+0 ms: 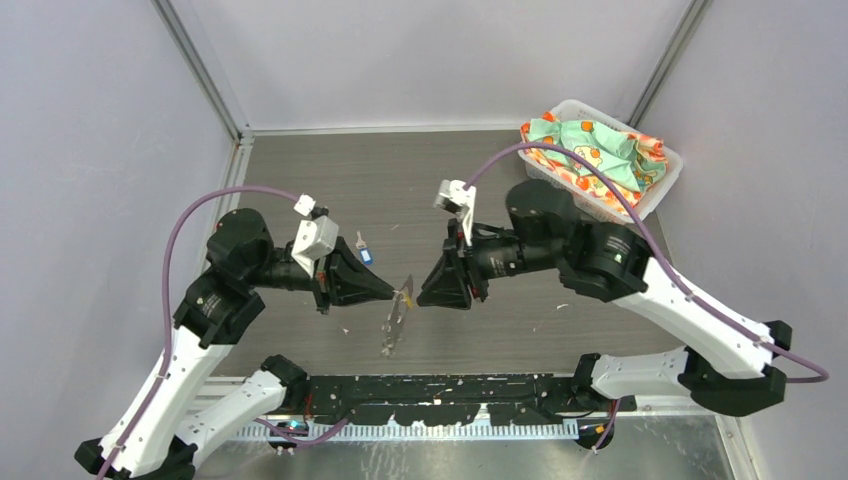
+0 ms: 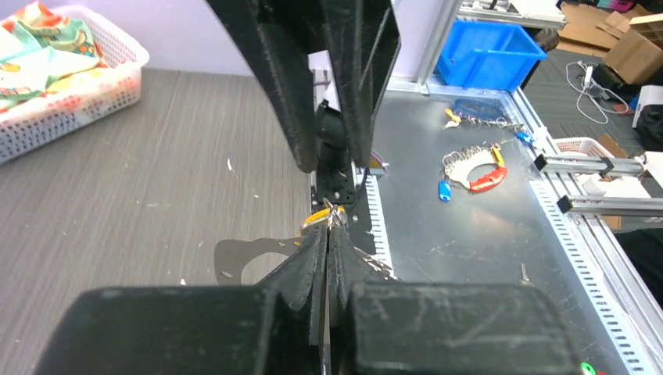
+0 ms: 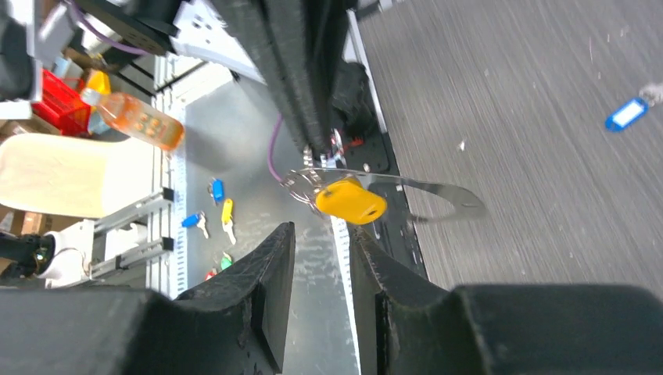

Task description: Put the keys on the keyring

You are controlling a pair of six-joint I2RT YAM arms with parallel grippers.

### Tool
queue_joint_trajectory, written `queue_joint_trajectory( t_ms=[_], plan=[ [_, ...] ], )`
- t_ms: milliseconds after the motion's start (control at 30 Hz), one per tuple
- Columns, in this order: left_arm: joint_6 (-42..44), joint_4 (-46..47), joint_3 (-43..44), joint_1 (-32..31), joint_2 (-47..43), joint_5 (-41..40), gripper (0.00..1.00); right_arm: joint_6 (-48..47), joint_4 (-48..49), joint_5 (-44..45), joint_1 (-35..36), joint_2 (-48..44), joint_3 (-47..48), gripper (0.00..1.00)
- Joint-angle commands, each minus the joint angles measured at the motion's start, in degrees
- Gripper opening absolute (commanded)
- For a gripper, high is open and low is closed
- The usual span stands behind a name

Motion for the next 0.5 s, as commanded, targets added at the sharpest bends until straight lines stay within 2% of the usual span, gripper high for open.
queue_joint_trajectory(
  t_ms=[0, 267, 467],
  plan=[
    [-9.2, 13.0, 0.2, -0.3, -0.2, -0.4, 0.0, 3.5, 14.1, 1.3, 0.1, -3.9, -4.5, 0.38],
    [-10.6, 14.9, 0.2, -0.3, -0.5, -1.3, 0.0, 5.4, 23.8, 2.2, 0.1, -6.5, -10.1, 0.38],
    [-10.6, 15.0, 0.4, -0.3, -0.8, -1.1, 0.0, 6.7, 26.2, 1.2, 0.1, -7.1, -12.3, 0.38]
  ],
)
